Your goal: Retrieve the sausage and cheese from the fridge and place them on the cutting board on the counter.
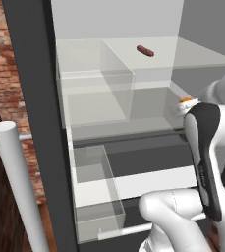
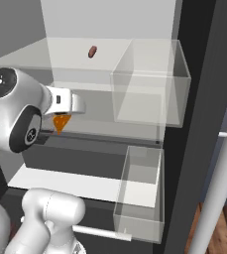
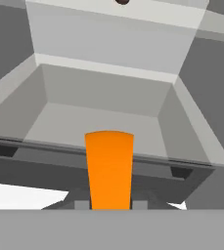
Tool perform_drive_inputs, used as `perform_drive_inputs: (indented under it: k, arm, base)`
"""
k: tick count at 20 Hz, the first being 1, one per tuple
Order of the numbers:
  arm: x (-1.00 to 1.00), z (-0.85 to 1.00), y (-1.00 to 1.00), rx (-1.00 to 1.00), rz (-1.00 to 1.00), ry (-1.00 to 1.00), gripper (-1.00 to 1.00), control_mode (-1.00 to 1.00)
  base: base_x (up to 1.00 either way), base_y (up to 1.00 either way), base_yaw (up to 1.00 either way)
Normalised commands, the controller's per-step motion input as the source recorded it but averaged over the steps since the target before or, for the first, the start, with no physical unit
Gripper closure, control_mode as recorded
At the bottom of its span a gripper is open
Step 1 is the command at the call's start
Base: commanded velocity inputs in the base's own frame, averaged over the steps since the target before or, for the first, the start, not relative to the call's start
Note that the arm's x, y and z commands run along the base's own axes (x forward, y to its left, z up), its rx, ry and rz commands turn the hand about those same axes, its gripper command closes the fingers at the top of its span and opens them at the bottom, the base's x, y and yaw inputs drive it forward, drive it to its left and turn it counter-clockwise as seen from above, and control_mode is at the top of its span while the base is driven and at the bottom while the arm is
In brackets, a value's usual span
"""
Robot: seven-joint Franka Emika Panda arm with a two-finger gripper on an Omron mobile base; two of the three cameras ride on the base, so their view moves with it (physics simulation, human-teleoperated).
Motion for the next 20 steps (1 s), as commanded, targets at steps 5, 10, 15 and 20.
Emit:
perform_drive_inputs:
  k: [5, 10, 15, 20]
  arm:
    - [-0.87, 0.19, 0.00, 0.00, 0.00, -0.13, 1.00, -1.00]
    - [-0.34, 0.25, 0.00, 0.00, 0.00, -0.03, 1.00, -1.00]
    - [-0.15, 0.03, 0.00, -0.01, 0.00, 0.00, 1.00, -1.00]
    - [-0.05, 0.00, 0.00, 0.00, 0.00, 0.00, 1.00, -1.00]
  base:
    - [0.00, 0.00, 0.00]
    - [0.00, 0.00, 0.00]
    - [0.00, 0.00, 0.00]
    - [0.00, 0.00, 0.00]
